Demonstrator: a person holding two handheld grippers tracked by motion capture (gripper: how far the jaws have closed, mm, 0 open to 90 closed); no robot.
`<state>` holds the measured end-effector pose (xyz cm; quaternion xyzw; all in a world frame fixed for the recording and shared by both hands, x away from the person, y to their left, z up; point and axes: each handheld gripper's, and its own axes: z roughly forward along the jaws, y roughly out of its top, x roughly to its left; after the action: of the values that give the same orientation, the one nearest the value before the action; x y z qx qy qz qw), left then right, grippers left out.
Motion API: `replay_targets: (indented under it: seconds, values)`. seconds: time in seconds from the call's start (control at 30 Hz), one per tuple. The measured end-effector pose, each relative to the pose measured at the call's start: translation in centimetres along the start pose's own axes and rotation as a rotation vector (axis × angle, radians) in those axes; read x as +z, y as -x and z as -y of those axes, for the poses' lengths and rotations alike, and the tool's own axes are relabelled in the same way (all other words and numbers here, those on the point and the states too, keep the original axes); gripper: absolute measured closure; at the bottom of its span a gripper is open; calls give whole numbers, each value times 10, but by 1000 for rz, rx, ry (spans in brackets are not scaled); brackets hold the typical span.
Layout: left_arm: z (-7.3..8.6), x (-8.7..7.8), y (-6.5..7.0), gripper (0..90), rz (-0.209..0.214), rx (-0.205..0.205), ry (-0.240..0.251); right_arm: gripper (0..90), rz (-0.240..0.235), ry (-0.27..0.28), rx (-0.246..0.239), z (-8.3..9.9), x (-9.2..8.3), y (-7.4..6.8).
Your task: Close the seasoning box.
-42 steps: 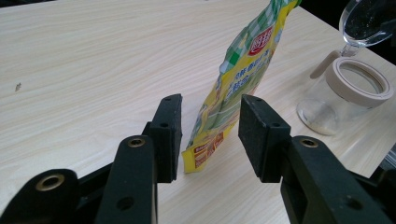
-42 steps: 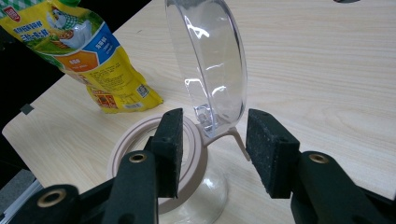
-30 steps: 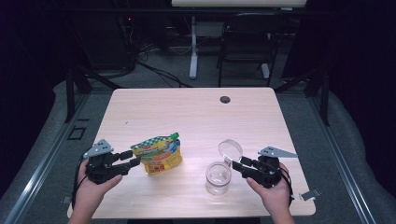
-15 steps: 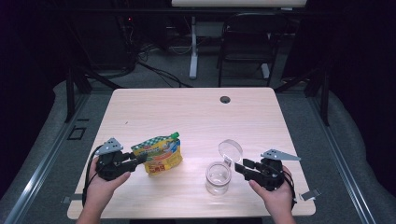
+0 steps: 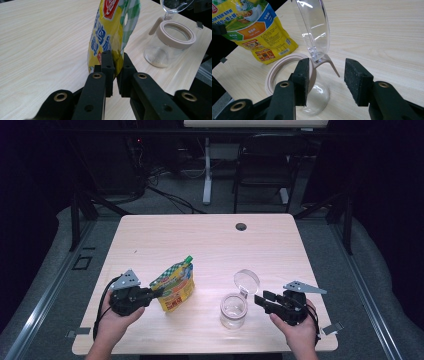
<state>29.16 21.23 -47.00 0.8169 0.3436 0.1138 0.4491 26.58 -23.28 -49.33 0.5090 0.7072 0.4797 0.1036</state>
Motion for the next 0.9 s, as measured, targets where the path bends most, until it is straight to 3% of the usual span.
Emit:
replay_targets:
  seconds: [0.23,0.5,0.67,0.77,0.9]
  values:
    - [-1,1,6,870,-5,9,-5,555,0,-1,3,0,0,1]
    - [3,-9,15,873,42,50,-33,555,-1,2,4,-1,-2,3]
    - [12,-24,12,871,111,52,-42,555,-6,6,19,0,-1,5]
    - [14,-27,10,869,101,70,-59,555,-6,1,14,0,0,3]
    - [16,-29,6,833,113,28,-32,554,-5,0,12,0,1,3]
